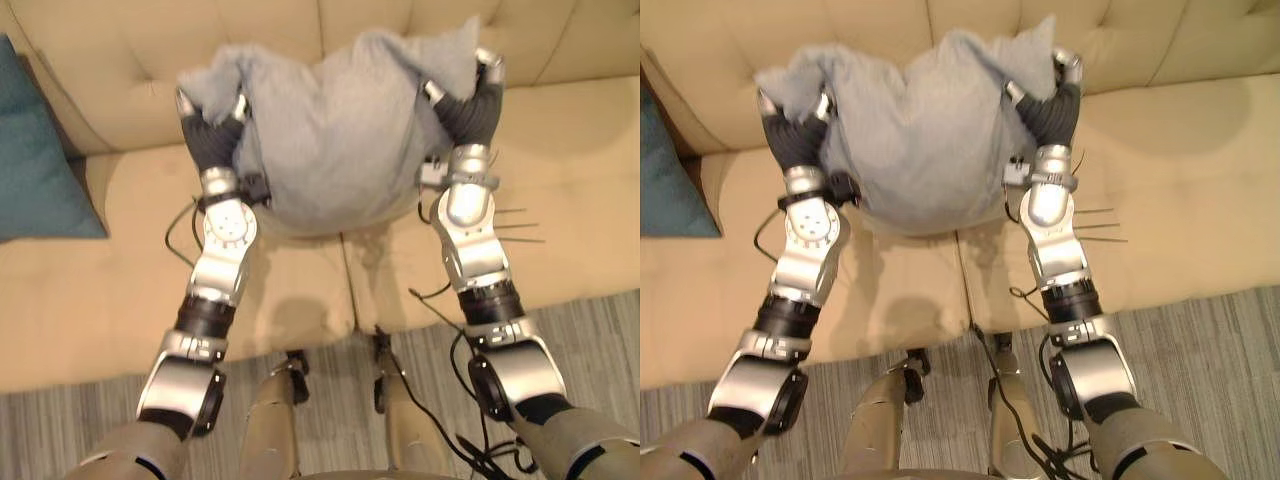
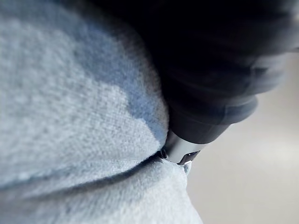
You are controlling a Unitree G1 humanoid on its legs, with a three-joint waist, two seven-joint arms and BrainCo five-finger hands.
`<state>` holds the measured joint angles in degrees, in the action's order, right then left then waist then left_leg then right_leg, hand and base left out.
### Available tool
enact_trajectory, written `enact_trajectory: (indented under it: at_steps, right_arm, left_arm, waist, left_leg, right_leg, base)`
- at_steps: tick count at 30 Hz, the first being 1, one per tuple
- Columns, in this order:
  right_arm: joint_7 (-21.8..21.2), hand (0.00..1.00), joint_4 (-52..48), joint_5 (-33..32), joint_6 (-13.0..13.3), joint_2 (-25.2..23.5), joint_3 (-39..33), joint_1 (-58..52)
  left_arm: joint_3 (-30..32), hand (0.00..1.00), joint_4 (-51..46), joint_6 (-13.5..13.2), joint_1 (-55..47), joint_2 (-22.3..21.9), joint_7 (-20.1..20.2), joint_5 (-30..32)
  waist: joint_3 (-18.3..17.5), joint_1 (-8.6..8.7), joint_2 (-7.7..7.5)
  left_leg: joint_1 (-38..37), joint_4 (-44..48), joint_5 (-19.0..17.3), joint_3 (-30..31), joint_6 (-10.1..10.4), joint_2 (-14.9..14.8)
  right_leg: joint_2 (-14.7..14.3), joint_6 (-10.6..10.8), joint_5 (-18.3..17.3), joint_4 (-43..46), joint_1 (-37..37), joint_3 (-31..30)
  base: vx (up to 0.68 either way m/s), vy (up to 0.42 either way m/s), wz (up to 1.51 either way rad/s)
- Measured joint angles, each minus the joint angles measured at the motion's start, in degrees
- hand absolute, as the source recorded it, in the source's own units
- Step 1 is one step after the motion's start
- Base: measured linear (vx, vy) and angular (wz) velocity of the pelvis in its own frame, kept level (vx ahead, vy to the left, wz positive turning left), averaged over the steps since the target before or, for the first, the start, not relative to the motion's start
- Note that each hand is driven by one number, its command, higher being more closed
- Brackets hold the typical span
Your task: Pick up cushions and gather them together orderly.
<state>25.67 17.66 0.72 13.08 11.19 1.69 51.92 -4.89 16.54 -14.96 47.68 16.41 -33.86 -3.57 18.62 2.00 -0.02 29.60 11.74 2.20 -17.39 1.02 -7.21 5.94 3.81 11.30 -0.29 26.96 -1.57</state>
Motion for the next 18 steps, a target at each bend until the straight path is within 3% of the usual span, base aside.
enact_trajectory:
  at_steps: [3, 4, 5, 6, 13, 18]
  right_arm:
    - [1.58, 1.00, 4.06, 0.05, -0.13, 0.15, -1.40, 5.61]
    - [2.14, 1.00, 5.32, 0.05, -0.22, 0.58, -1.82, 7.63]
    - [2.22, 1.00, 6.00, 0.06, -0.26, 0.69, -2.29, 8.83]
    - [2.28, 0.00, 6.45, 0.07, -0.29, 0.84, -2.84, 9.96]
    - [4.37, 0.00, 12.23, 0.01, -0.93, 5.84, -4.13, 18.25]
    - [3.57, 0.00, 15.74, -0.45, -2.43, 9.28, -3.85, 21.36]
  left_arm:
    - [0.67, 1.00, 4.10, 0.19, 5.87, 0.90, -1.05, 1.18]
    - [0.69, 0.00, 5.59, 0.30, 8.00, 0.90, -1.29, 1.63]
    - [0.72, 0.00, 6.55, 0.31, 9.15, 0.92, -1.35, 2.03]
    - [0.71, 0.00, 7.66, 0.35, 10.34, 0.93, -1.43, 2.08]
    - [1.56, 0.00, 15.20, 0.65, 18.27, 2.48, -1.43, 1.45]
    - [3.25, 0.00, 19.51, 0.59, 19.01, 4.41, 0.22, -4.47]
  waist:
    - [2.04, 0.14, 0.05]
    - [2.88, 0.19, 0.03]
    - [3.28, 0.20, 0.08]
    - [3.72, 0.23, 0.15]
    - [6.62, 0.50, 0.24]
    - [6.63, 0.46, 0.25]
  left_leg:
    - [0.25, -3.36, 2.30, 0.05, 0.19, 0.51]
    - [0.32, -4.49, 3.02, 0.23, 0.30, 0.71]
    - [0.37, -5.37, 3.57, 0.25, 0.32, 0.89]
    - [0.41, -6.29, 4.14, 0.34, 0.28, 1.11]
    - [1.84, -10.03, 6.59, 1.32, 0.41, 1.60]
    - [1.44, -11.55, 7.42, 1.99, 0.82, 1.82]
  right_leg:
    - [-0.01, -0.14, 0.38, -0.01, 1.53, 0.09]
    - [-0.03, -0.14, 0.39, -0.01, 2.00, 0.17]
    - [-0.01, -0.16, 0.41, -0.02, 2.42, 0.19]
    - [0.07, -0.17, 0.43, -0.01, 2.79, 0.29]
    - [-0.02, -0.27, 0.59, 0.02, 5.46, 1.16]
    - [-0.02, -0.27, 0.59, -0.01, 5.47, 1.36]
  base:
    - [-0.02, -0.048, 0.09]
    - [-0.02, -0.034, 0.08]
    - [-0.01, -0.029, 0.09]
    - [-0.01, -0.022, 0.07]
    - [-0.01, -0.011, 0.06]
    - [0.00, -0.005, 0.04]
